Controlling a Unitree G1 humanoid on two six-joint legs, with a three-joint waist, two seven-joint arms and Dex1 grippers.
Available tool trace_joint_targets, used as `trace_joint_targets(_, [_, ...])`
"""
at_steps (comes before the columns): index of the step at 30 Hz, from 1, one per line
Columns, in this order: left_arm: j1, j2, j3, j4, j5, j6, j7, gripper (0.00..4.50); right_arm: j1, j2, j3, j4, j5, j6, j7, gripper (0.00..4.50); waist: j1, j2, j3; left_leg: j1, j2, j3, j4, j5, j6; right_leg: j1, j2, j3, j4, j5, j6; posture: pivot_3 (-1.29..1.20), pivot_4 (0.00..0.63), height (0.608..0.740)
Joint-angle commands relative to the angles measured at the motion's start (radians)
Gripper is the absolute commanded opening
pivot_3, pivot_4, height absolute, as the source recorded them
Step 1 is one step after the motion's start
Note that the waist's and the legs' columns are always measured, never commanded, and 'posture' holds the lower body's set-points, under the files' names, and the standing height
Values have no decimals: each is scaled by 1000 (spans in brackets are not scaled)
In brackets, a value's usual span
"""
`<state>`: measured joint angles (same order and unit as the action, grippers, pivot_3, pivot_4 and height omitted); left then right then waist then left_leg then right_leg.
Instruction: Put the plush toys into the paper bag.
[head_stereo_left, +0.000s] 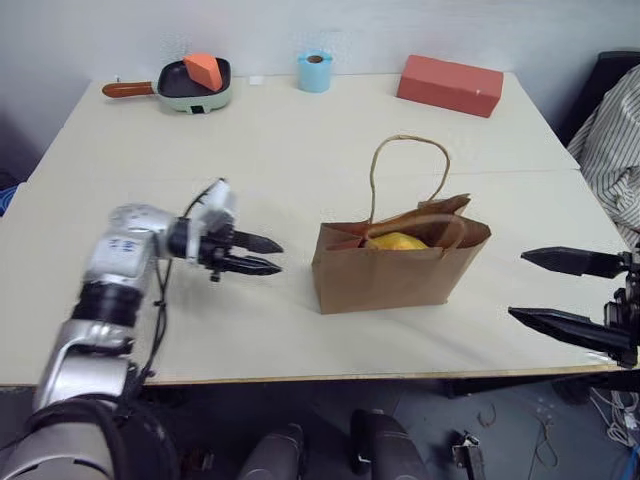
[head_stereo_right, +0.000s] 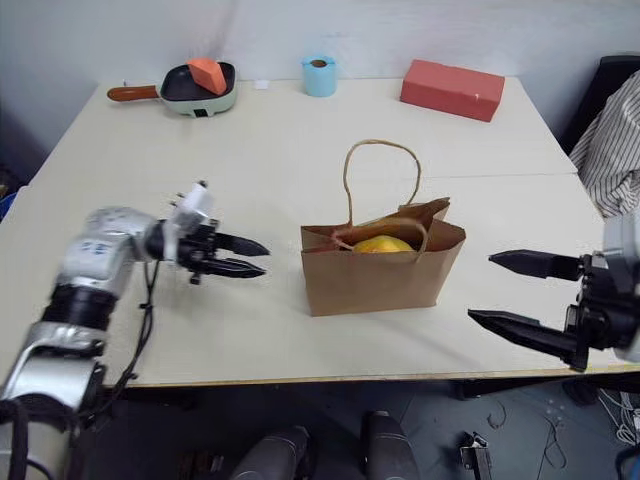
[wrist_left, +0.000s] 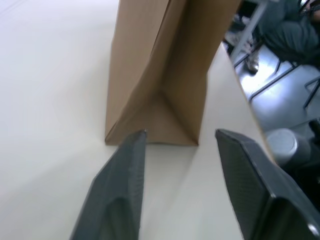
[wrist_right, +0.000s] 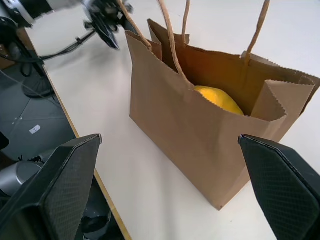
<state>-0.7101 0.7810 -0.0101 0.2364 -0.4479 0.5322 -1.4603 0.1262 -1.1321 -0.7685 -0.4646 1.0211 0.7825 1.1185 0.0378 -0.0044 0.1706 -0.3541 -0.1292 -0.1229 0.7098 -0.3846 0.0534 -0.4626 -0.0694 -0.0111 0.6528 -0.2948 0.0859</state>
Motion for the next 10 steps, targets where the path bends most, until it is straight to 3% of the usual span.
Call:
trace_joint_targets(1, [115,154,212,-287,-172,242,47,3362,-82,-46,82,138,-75,-83,91,4500,-4,0,0,1,0,0,0,0,0,1,0,0,0,0,0,0,150,740])
trace_joint_targets(4, [319,283,442,-484,-280,403,50,4284,-213,-85,203,299,-150,-155,173,4500,-11,3,1,1,0,0,-2,0,0,2,0,0,-5,0,0,0,150,740])
trace_joint_targets(7, [453,318,614,-612,-375,501,75,4284,-350,-116,309,448,-199,-188,261,4500,-10,4,1,1,0,-1,-3,0,0,2,0,-1,-6,0,-1,0,150,740])
trace_joint_targets(10, [498,304,666,-658,-413,515,140,4284,-443,-121,373,527,-235,-200,313,4500,-4,5,2,1,1,-1,-3,0,0,3,-1,-2,-7,0,-1,0,150,740])
